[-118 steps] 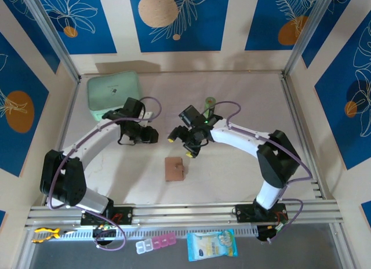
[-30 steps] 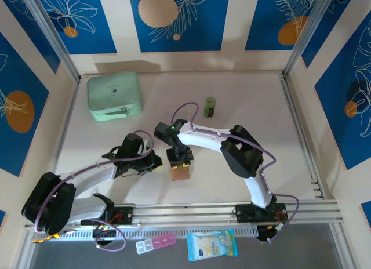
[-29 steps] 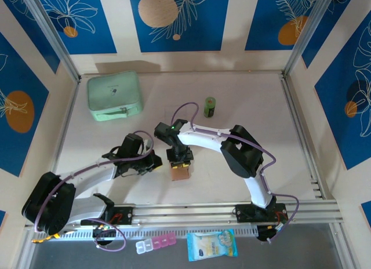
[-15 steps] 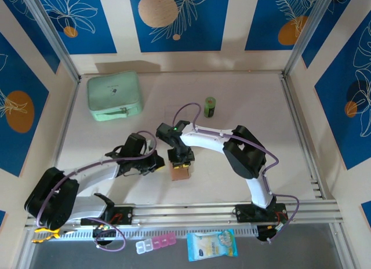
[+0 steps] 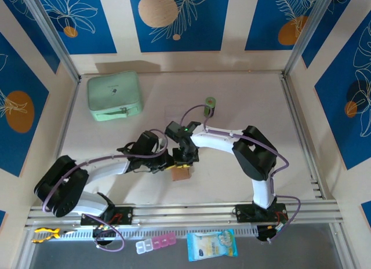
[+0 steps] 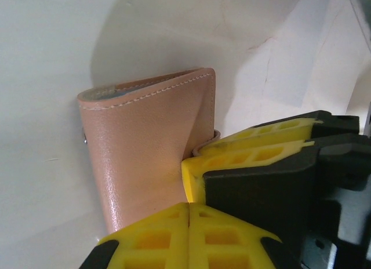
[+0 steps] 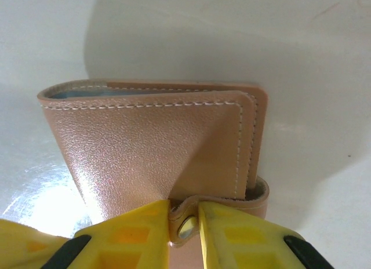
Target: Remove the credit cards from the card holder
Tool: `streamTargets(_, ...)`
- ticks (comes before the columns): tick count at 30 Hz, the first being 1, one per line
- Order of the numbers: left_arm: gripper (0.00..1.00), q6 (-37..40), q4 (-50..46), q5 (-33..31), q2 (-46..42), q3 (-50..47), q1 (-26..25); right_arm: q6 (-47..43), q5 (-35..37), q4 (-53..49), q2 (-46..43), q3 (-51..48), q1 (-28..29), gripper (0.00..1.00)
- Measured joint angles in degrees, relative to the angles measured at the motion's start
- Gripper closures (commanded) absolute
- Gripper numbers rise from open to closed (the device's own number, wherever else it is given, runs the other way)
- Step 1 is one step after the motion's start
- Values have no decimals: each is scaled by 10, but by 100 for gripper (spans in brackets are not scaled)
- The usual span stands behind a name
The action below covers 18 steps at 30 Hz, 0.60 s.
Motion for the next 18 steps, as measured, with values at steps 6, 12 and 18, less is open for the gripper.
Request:
streamTargets(6,100,-9,5,-15,20,4,-11,0,-33,50,-28,-46,-16,80)
streamTargets(12,100,-15,0,-27,28,4,-15,3,-49,82,-47,-72,-25,78)
streamTargets(18,100,-15,-18,-42,27,6,-16,1,-28,67,-54,-71,-25,74)
